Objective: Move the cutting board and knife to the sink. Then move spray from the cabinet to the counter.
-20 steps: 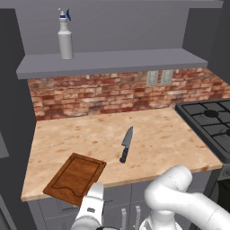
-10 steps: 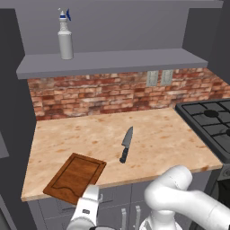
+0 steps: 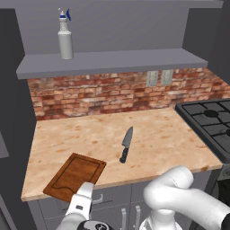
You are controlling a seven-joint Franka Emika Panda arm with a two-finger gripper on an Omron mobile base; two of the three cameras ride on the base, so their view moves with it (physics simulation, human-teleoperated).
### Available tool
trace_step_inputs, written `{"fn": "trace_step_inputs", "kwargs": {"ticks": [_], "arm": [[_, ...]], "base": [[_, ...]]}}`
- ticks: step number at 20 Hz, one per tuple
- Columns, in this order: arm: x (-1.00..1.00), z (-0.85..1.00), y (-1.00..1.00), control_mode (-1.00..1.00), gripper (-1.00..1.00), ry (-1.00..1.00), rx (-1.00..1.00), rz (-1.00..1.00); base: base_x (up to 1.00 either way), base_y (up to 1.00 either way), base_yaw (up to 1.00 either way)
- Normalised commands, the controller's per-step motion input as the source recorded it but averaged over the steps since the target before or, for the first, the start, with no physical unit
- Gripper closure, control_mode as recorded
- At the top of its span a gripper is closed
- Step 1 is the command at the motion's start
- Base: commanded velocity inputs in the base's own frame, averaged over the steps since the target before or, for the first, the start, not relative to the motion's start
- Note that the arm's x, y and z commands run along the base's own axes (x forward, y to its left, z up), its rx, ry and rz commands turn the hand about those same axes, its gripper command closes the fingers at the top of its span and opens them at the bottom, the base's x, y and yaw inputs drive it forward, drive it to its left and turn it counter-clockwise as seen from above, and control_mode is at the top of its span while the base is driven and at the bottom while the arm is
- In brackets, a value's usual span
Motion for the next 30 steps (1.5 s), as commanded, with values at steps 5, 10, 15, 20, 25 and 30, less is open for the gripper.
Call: {"fn": "trace_step_inputs", "kwargs": {"ticks": [5, 10, 15, 20, 25, 30], "arm": [[0.23, -0.16, 0.12, -1.00, -1.00, 0.00, -0.04, -0.07], [0.21, -0.19, 0.12, -1.00, -1.00, 0.00, -0.02, -0.06], [0.23, -0.20, 0.12, -1.00, -1.00, 0.00, -0.02, -0.05], [0.18, -0.26, 0.12, -1.00, -1.00, 0.00, -0.04, -0.04], [0.13, -0.24, 0.10, -1.00, -1.00, 0.00, -0.05, -0.03], [0.09, -0.19, 0.11, -1.00, -1.00, 0.00, -0.04, -0.03]], "base": [[0.00, 0.00, 0.00], [0.00, 0.00, 0.00], [0.00, 0.00, 0.00], [0.00, 0.00, 0.00], [0.00, 0.00, 0.00], [0.00, 0.00, 0.00]]}}
